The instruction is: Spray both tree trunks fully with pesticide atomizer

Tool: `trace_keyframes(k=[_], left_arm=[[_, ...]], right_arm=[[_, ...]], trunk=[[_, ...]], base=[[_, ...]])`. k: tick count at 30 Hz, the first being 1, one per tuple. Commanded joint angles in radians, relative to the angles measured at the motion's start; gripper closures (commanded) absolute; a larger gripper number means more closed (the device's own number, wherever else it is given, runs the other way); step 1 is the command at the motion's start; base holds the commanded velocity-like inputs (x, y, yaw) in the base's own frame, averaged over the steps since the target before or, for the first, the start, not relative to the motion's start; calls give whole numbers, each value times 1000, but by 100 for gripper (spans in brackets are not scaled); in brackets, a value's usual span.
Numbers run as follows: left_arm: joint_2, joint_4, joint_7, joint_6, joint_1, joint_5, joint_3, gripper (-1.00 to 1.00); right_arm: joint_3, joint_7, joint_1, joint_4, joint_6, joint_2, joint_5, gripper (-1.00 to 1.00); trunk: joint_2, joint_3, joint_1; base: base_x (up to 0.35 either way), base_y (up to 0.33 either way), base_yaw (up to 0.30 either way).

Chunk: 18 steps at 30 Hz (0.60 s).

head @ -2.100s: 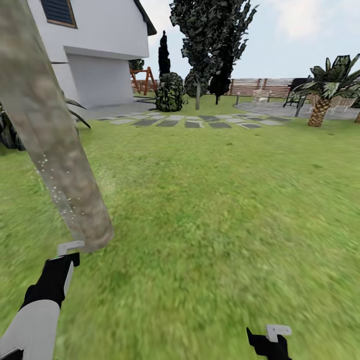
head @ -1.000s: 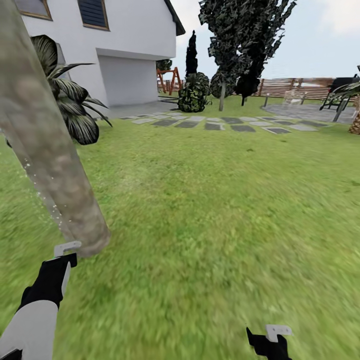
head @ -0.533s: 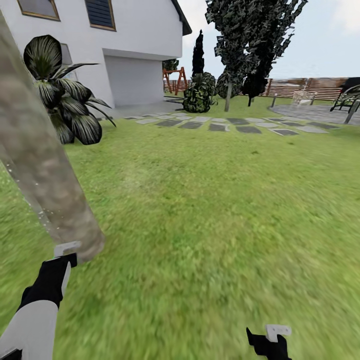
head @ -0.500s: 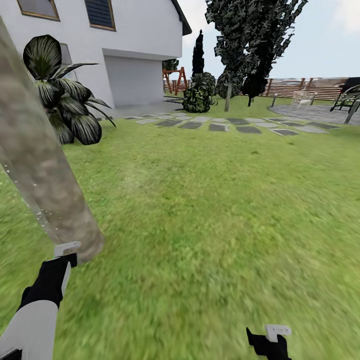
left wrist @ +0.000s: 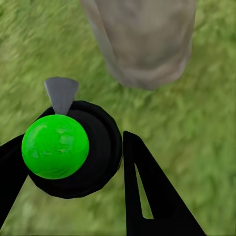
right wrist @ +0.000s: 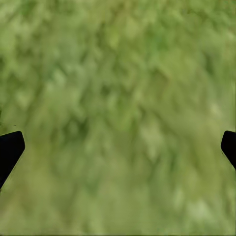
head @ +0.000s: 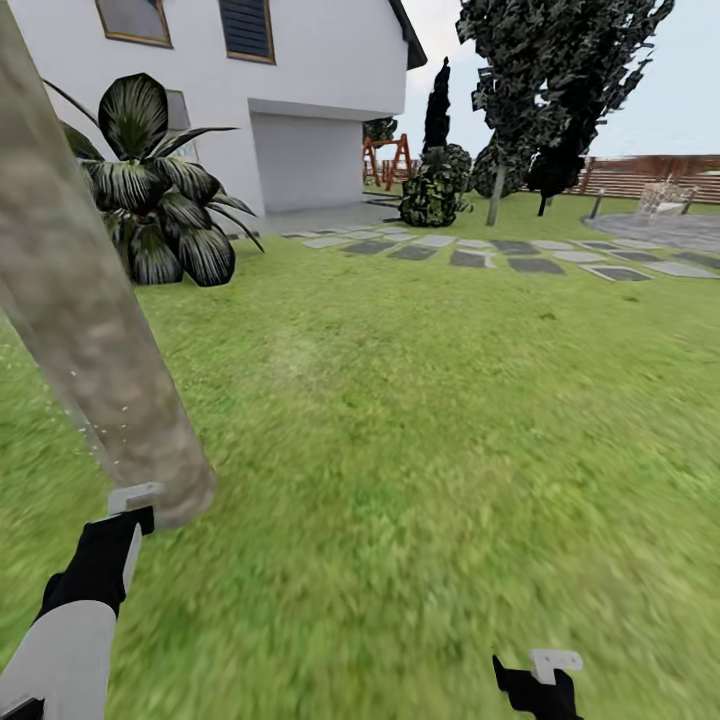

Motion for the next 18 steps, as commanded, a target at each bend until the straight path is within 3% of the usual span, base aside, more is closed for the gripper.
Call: trace_keyframes(k=[1, 5, 12, 18], left_arm=[[0, 0, 0, 0, 0, -1, 0, 100], [1, 0, 0, 0, 0, -1, 1, 100], [3, 7, 1, 0, 0, -1, 1, 100], [6, 6, -1, 5, 0, -1, 2, 100]], right_arm=[[0, 0, 0, 0, 0, 0, 0, -100], [0, 1, 0, 0, 0, 0, 0, -100], [0, 0, 0, 0, 0, 0, -2, -100], [0, 0, 0, 0, 0, 0, -2, -100]], trunk=[[0, 0, 0], [0, 0, 0], [0, 0, 0], [0, 0, 0]], base=[[239, -197, 276], [239, -197, 258], [239, -197, 61], [235, -200, 263]])
